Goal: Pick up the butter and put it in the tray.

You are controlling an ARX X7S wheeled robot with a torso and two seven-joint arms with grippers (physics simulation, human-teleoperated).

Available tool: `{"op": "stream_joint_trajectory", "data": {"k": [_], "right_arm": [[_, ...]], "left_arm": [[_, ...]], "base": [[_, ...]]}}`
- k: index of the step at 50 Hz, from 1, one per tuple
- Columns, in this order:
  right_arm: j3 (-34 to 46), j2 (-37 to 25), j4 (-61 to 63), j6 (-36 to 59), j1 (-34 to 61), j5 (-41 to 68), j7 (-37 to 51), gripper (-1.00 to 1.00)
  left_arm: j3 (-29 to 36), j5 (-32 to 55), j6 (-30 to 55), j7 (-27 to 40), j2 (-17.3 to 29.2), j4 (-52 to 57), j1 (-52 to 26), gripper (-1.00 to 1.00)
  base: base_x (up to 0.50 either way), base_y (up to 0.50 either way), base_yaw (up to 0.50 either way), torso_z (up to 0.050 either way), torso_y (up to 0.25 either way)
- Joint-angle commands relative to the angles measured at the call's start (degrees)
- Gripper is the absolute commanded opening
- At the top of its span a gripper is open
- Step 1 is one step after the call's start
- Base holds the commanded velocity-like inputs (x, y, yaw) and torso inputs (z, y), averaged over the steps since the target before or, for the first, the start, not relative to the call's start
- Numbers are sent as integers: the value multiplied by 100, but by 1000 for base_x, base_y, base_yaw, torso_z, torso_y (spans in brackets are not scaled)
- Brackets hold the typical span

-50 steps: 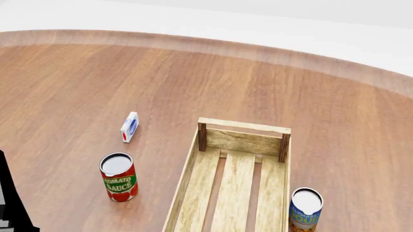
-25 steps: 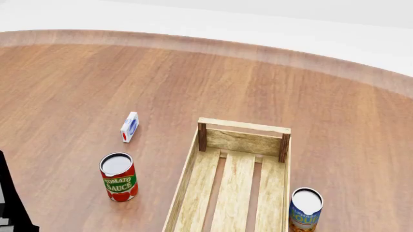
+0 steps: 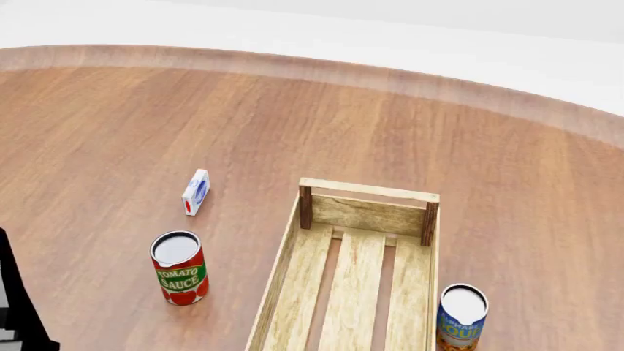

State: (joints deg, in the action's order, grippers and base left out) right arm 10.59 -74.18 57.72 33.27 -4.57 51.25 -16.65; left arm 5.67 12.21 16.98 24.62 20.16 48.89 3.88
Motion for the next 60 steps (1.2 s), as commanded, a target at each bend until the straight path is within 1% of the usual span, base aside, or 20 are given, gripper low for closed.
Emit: {"op": "stream_joint_trajectory", "data": {"k": [1, 13, 20, 22, 23, 31, 37, 40, 46, 53, 57, 60], "right_arm": [[-40, -416, -122, -327, -556, 47, -41, 100], [-254, -784, -378, -821, -1236, 139, 135, 100], [-60, -501, -456, -309, -670, 245, -67, 100], [-37, -481, -459, -206, -563, 284, -98, 100], [16, -527, -427, 11, -437, 322, -140, 100], [-85, -669, -405, 374, -28, 765, -202, 100], [140, -521, -343, 932, 349, 778, -346, 100], [216, -483, -357, 1146, 461, 775, -341, 100], [165, -584, -401, 1250, 519, 900, -295, 100], [171, -716, -471, 1195, 279, 848, -149, 100], [156, -636, -433, 1530, 591, 1021, -95, 100], [155, -650, -481, 1612, 641, 1020, -96, 100]], "left_arm": [[23, 11, 6, 33, 28, 20, 11, 100], [64, -1, 6, 67, 55, 19, 17, 100], [81, -2, 19, 87, 74, 29, 15, 100], [75, 14, 38, 93, 82, 51, 3, 100], [68, 19, 4, 90, 79, 13, 12, 100], [96, 8, -10, 107, 93, -10, 6, 100], [97, 28, -26, 117, 98, -19, -5, 100], [97, 30, -64, 115, 101, -64, 3, 100], [97, 45, -57, 132, 111, -73, -7, 100], [116, 45, -76, 142, 119, -98, -16, 100], [127, 47, -84, 147, 123, -119, -21, 100], [149, 37, -94, 149, 127, -128, -12, 100]], "base": [[0, 0, 0, 0, 0], [0, 0, 0, 0, 0], [0, 0, 0, 0, 0], [0, 0, 0, 0, 0], [0, 0, 0, 0, 0], [0, 0, 0, 0, 0], [0, 0, 0, 0, 0], [0, 0, 0, 0, 0], [0, 0, 0, 0, 0], [0, 0, 0, 0, 0], [0, 0, 0, 0, 0], [0, 0, 0, 0, 0]]}}
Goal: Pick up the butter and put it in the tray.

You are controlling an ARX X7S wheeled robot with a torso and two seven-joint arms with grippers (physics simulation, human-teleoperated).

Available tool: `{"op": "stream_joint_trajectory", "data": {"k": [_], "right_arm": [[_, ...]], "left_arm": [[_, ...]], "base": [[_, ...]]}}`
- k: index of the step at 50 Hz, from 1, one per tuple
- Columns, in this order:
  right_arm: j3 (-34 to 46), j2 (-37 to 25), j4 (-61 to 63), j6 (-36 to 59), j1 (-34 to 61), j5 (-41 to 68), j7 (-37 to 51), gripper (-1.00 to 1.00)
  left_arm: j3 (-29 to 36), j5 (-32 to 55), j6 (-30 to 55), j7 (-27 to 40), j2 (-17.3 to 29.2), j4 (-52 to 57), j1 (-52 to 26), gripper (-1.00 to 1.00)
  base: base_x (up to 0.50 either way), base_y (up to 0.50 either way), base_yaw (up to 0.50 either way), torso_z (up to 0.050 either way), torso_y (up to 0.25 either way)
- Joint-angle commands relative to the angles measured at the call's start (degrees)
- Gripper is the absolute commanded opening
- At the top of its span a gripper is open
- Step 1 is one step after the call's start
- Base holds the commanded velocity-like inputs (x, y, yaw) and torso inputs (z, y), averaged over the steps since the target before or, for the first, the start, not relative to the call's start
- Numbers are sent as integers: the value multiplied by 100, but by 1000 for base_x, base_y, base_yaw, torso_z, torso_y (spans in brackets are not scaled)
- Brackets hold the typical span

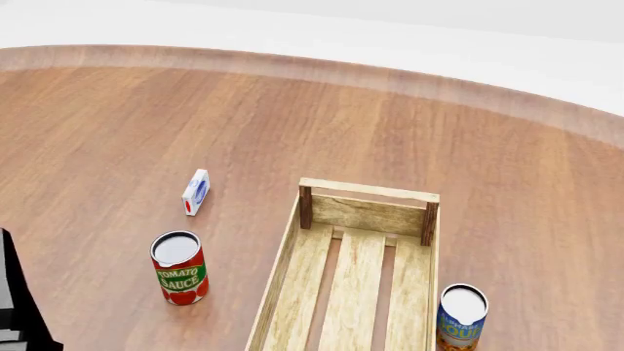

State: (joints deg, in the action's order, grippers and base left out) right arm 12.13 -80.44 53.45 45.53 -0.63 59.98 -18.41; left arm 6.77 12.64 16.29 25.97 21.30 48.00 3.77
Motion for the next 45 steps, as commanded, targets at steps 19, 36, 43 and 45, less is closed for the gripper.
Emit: {"op": "stream_joint_trajectory", "data": {"k": [19, 36, 43, 45], "right_arm": [[111, 243, -154, 1319, 1227, 281, -144, 100], [1032, 1086, -361, 2738, 3080, -354, -871, 100], [1432, 1285, -478, 2725, 3251, -727, -1085, 100], [1561, 1330, -551, 2670, 3260, -870, -1153, 100]], "left_arm": [[70, 4, -58, 44, 44, -93, 5, 100], [71, 11, 0, 103, 90, -30, -1, 100], [50, 27, 31, 130, 117, 15, 5, 100], [42, 29, -13, 128, 114, -46, 24, 100]], "base": [[0, 0, 0, 0, 0], [0, 0, 0, 0, 0], [0, 0, 0, 0, 0], [0, 0, 0, 0, 0]]}}
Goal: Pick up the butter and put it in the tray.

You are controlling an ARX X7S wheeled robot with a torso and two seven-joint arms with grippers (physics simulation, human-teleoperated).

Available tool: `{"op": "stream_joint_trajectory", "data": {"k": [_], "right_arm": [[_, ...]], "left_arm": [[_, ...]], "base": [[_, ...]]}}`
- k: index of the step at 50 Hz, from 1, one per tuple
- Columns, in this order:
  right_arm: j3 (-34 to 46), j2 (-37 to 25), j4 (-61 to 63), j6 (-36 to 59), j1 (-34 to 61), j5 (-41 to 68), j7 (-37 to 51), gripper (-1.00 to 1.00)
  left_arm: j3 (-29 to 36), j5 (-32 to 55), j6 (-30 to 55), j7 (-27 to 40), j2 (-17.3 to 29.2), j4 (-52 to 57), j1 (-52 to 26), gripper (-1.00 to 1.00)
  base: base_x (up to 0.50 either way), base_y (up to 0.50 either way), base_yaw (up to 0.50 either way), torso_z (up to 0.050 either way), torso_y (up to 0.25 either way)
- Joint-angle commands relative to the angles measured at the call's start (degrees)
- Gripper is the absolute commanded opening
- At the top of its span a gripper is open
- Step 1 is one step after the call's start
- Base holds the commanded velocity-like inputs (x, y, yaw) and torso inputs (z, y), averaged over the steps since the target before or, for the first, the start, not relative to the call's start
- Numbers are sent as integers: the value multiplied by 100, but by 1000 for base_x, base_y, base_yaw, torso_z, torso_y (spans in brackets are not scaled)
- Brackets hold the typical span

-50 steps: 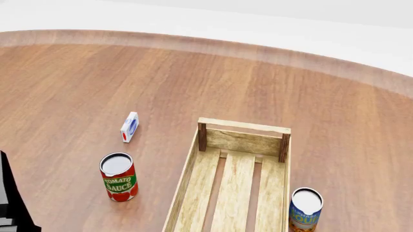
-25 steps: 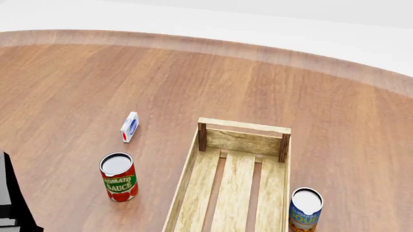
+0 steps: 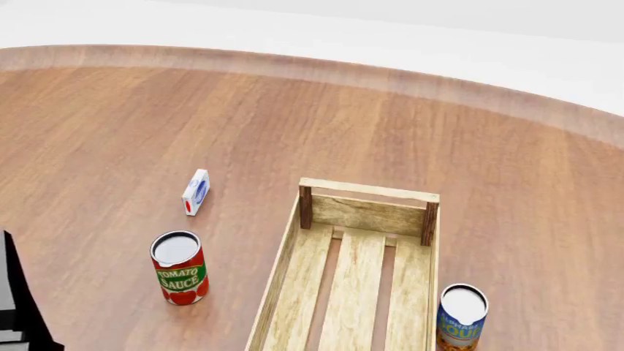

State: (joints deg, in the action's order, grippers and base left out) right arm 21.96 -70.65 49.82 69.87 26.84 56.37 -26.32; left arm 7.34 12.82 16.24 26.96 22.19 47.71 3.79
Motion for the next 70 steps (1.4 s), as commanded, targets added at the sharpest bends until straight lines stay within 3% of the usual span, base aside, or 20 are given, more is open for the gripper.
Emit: {"op": "stream_joint_trajectory", "data": {"k": [1, 20, 70], "right_arm": [[623, 369, -196, 237, 529, -544, -383, 100], [1178, 598, -609, -78, 691, -1166, -686, 100], [1720, 797, -1436, -1207, -129, -1992, -429, 100]], "left_arm": [[-15, 15, -3, 29, 27, -17, 12, 100], [-61, 38, -76, 59, 40, -192, -38, 100], [-2, 33, -151, 134, 113, -217, -1, 100]], "base": [[0, 0, 0, 0, 0], [0, 0, 0, 0, 0], [0, 0, 0, 0, 0]]}}
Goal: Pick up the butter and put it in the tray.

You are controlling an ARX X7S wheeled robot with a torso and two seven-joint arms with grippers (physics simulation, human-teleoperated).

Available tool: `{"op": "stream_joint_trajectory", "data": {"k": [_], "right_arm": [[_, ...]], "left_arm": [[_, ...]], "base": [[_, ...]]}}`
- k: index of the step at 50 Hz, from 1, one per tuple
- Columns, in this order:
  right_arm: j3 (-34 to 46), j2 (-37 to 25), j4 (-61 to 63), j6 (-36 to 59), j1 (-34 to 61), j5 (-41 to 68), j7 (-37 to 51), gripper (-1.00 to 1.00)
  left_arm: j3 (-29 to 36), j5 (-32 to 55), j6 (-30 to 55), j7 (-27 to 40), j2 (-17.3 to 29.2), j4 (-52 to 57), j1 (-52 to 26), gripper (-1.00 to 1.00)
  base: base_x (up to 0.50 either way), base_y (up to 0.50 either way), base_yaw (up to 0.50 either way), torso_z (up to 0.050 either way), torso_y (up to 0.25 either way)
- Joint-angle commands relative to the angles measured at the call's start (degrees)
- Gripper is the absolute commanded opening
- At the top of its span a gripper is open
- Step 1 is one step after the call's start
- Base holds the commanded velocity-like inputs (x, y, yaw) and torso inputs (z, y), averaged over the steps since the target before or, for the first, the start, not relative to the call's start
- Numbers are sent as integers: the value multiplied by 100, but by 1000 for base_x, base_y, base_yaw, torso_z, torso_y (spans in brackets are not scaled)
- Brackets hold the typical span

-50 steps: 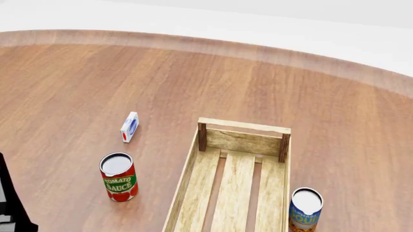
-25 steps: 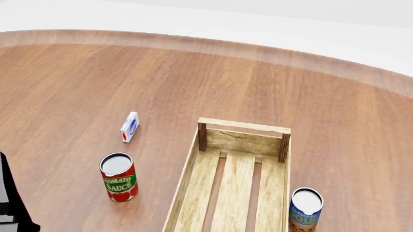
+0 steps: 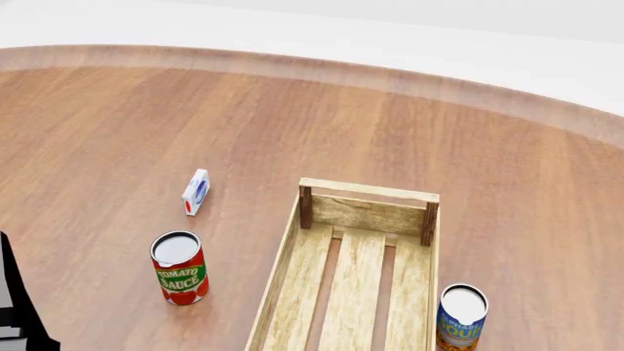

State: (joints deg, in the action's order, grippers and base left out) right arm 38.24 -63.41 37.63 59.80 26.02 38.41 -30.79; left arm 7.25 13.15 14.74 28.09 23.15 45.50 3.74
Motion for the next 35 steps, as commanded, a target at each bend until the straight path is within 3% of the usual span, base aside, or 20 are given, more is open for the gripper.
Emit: {"op": "stream_joint_trajectory", "data": {"k": [1, 35], "right_arm": [[80, 83, -215, -208, -34, -215, 46, 100], [514, 499, -737, -637, -43, -713, -57, 100]], "left_arm": [[7, 3, -16, 20, 16, -7, 10, 100], [23, 63, -1, 70, 56, -8, -13, 100]], "base": [[0, 0, 0, 0, 0], [0, 0, 0, 0, 0]]}}
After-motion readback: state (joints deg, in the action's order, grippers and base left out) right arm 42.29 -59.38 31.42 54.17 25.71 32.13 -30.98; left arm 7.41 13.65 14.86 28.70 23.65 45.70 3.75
